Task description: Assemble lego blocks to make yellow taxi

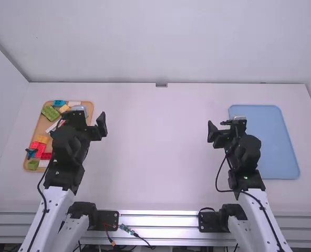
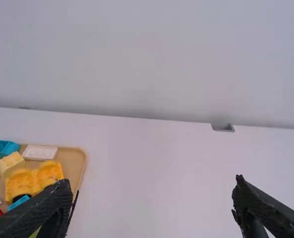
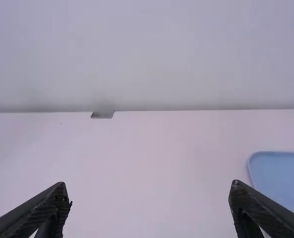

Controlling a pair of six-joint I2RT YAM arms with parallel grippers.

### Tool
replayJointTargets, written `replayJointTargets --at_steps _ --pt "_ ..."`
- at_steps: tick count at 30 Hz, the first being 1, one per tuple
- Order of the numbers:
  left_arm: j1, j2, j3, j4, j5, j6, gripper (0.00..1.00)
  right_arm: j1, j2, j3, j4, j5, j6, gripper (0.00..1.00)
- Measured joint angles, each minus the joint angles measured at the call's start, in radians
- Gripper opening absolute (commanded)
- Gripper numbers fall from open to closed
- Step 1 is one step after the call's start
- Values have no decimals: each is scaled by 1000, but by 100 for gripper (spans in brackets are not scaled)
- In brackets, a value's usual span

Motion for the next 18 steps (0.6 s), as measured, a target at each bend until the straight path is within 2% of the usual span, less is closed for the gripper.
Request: replayJointTargets --at_steps 6,13,18 --pt "2 150 131 -97 0 -43 94 7 77 87 -97 -23 1 95" --pt "8 418 442 -295 0 -86 98 68 257 308 -256 -19 -23 99" --pt "31 549 571 -436 -39 -130 99 85 338 364 -320 -22 -26 100"
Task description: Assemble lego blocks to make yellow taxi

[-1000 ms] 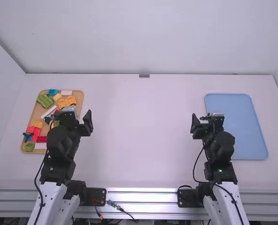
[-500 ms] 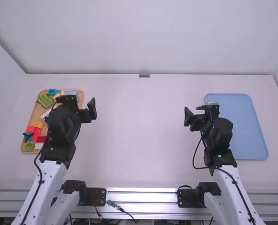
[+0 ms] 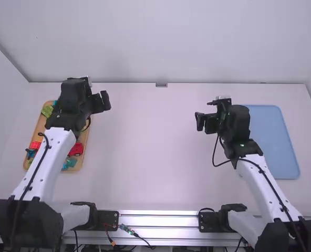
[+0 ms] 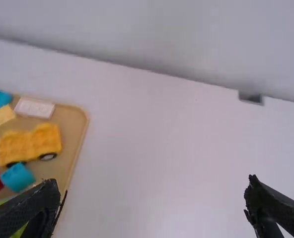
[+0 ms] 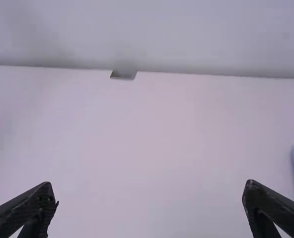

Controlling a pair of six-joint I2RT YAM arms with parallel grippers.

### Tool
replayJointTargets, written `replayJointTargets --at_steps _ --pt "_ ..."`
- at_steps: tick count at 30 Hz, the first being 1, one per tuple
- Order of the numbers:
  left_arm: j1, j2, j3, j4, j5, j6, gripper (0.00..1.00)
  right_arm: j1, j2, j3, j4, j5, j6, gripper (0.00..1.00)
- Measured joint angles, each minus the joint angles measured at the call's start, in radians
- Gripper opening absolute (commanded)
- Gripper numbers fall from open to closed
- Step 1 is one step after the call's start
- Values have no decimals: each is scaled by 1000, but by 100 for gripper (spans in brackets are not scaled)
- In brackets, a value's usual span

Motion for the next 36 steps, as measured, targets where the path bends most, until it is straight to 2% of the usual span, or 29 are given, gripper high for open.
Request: replayJointTargets --at_steps 9,17,21,27,32,36 --pt "77 179 166 -90 -55 -69 99 0 39 18 -15 0 8 100" --pt "189 411 402 -301 -27 -159 99 0 39 18 -21 0 10 99" --pt "229 529 562 -393 -27 -230 99 0 39 18 -22 0 10 99" --pt "241 650 729 -453 -27 -302 99 0 39 18 -22 0 11 99" --pt "247 760 814 -475 -27 -370 99 0 39 18 -22 0 29 99" --pt "264 820 818 -489 -38 -491 99 0 39 18 -22 0 41 99"
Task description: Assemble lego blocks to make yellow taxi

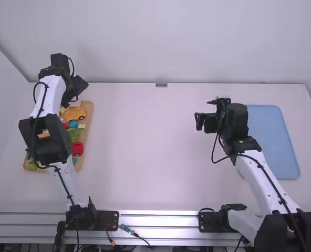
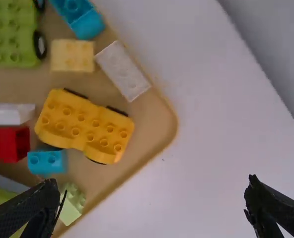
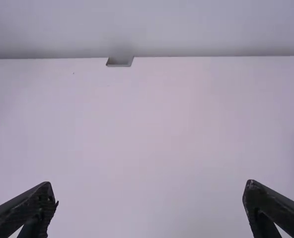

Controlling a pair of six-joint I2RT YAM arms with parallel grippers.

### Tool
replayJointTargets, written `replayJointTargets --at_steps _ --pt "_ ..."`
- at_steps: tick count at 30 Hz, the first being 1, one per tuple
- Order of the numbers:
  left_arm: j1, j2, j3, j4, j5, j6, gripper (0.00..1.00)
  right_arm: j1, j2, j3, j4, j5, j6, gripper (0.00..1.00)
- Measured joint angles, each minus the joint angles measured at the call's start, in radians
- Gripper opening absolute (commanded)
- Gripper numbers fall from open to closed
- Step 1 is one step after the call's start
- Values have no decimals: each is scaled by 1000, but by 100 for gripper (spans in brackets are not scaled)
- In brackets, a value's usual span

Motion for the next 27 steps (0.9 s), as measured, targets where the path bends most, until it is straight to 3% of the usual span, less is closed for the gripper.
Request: replayJointTargets --at_steps 13,18,20,27 --pt "42 14 -58 3 -8 -497 99 0 0 0 -15 -1 51 99" --pt "42 14 -95 75 -1 -511 96 0 0 0 -16 0 74 99" --pt "42 14 -112 112 11 -498 100 0 0 0 -19 -1 75 100" --pt "48 14 -117 53 44 -550 99 0 0 0 -21 0 79 99"
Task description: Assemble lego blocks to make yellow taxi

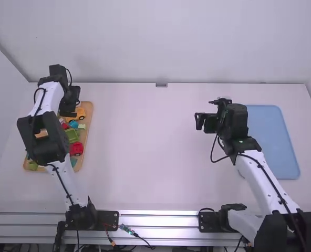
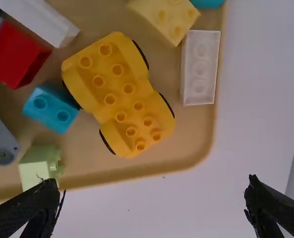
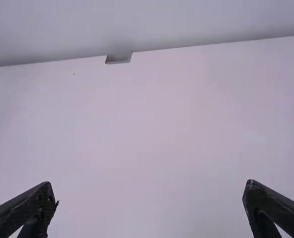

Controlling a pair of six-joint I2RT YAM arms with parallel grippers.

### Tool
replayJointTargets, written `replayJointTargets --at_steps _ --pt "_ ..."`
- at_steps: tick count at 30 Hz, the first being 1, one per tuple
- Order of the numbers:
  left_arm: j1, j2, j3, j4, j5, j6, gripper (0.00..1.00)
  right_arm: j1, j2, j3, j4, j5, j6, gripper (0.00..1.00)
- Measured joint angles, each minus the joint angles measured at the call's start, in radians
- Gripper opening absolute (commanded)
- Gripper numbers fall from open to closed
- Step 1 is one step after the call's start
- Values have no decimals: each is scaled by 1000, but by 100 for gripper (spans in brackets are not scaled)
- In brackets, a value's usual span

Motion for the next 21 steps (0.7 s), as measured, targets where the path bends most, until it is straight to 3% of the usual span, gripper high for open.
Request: replayJointTargets --at_steps 17,21 --pt "3 0 0 -137 -31 -109 99 0 0 0 11 -4 0 100" --pt "5 0 0 -194 -43 -108 95 0 0 0 2 -3 0 100"
